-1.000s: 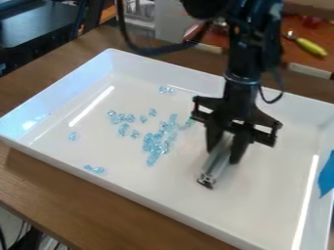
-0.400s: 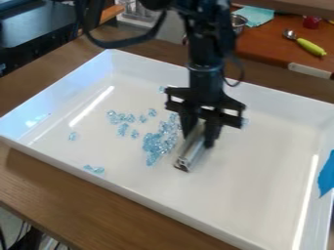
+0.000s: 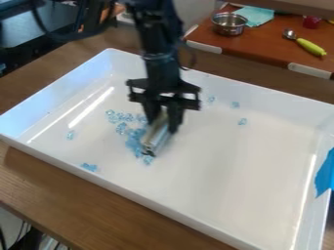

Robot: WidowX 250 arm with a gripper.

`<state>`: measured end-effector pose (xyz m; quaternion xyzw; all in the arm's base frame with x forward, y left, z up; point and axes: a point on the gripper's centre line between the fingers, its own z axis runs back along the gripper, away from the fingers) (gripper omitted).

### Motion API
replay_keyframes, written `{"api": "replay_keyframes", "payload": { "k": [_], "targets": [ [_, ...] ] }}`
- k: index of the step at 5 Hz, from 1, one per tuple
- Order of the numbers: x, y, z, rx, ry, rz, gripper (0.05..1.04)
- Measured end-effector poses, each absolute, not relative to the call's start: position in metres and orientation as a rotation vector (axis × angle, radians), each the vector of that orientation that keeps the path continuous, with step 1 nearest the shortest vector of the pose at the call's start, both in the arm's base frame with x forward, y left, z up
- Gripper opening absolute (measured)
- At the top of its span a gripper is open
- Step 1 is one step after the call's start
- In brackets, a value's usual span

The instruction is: Sweep into pile

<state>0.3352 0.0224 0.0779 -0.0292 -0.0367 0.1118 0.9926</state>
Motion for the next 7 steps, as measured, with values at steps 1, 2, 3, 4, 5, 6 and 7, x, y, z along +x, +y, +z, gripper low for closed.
{"api": "replay_keyframes", "payload": {
  "k": [1,2,3,4,5,6,7],
  "targets": [
    [0.329,0.046,0.077,-0.084,-0.054,0.292,0.376],
    [0.318,0.072,0.078,-0.108,-0.037,0.375,0.376],
    [0.307,0.088,0.079,-0.063,-0.04,0.37,0.376],
    [0.297,0.104,0.08,0.07,-0.074,0.34,0.376],
    [0.295,0.094,0.084,0.124,-0.104,0.251,0.376],
    [0.292,0.07,0.092,0.077,-0.079,0.251,0.376],
    [0.305,0.04,0.11,0.02,-0.097,0.232,0.376]
  ]
}}
